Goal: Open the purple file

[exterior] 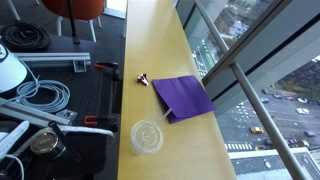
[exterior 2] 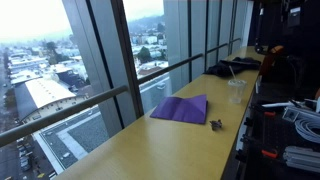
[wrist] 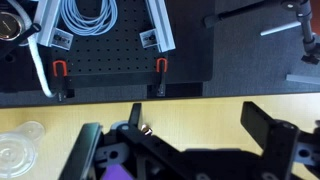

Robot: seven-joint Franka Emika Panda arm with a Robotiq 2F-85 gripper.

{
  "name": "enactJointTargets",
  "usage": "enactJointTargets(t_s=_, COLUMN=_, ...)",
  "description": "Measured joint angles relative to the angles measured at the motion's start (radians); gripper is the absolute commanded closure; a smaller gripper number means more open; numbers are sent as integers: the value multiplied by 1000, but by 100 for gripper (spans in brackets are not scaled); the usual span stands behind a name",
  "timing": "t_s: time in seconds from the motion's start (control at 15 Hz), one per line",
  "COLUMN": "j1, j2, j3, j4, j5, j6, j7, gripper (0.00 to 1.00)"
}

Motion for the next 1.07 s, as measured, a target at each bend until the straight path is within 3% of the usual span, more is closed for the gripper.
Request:
enactJointTargets(t_s=0.33, j1=-3, j2=1, j3=3, j4=2, j5=0, j6=5, j7=0, gripper=0)
enactJointTargets(t_s=0.53, j1=-18, j2=23, j3=14, j4=-7, j5=-16, j6=73, j7=0, gripper=0)
enactJointTargets(t_s=0.8, j1=-44, j2=116, j3=18, j4=-16, j5=-70, j6=297, j7=-1, gripper=0)
enactJointTargets(t_s=1.07, j1=-70, j2=296, j3=18, j4=-9, j5=-84, j6=612, j7=5, gripper=0)
